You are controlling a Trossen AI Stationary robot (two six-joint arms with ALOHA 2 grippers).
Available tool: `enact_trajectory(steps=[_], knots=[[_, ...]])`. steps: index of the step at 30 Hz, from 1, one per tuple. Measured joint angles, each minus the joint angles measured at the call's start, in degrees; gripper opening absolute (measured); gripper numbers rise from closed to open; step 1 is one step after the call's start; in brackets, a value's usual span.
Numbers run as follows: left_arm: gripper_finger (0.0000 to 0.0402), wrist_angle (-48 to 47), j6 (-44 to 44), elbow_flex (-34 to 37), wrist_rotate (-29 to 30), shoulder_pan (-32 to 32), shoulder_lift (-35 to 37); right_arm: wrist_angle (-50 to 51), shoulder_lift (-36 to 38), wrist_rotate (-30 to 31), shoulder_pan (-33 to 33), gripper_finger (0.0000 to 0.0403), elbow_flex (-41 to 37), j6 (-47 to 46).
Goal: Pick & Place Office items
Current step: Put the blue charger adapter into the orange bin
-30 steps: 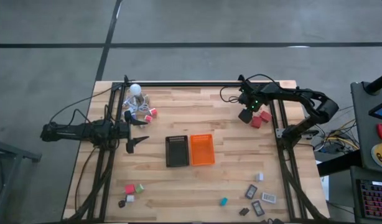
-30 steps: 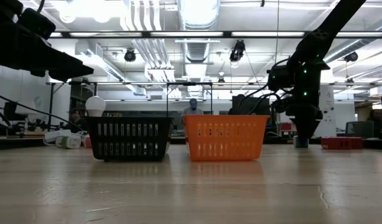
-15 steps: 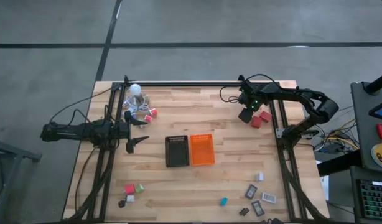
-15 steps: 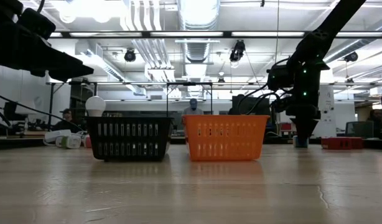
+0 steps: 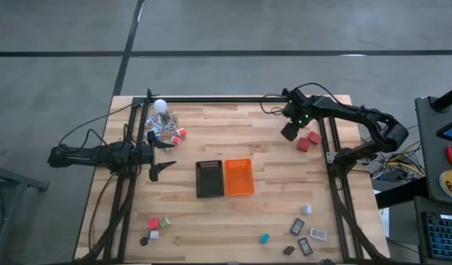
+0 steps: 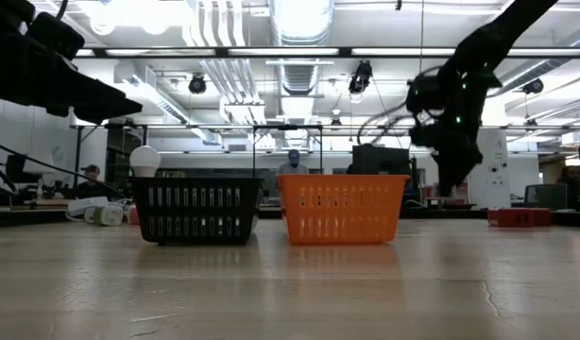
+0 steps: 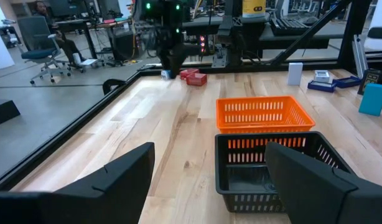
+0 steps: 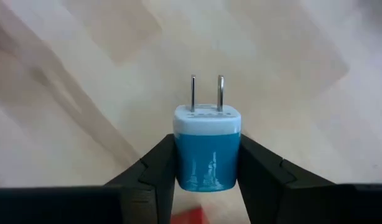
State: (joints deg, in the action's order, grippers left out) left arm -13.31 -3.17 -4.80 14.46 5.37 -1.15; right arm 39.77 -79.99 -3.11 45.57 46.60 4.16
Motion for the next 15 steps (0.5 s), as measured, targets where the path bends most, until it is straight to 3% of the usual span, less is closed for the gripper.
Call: enact_trajectory(steps=[5, 15], knots=[[0.0310, 0.00, 0.01, 0.00, 0.00, -0.01, 0.00, -0.10, 6.27, -4.55, -2.86, 0.0135, 2.32, -1.10], [0.0310, -0.01, 0.00, 0.00, -0.02, -0.02, 0.02, -0.29, 10.77, -4.51, -14.49, 0.0136, 6.19, -4.33]])
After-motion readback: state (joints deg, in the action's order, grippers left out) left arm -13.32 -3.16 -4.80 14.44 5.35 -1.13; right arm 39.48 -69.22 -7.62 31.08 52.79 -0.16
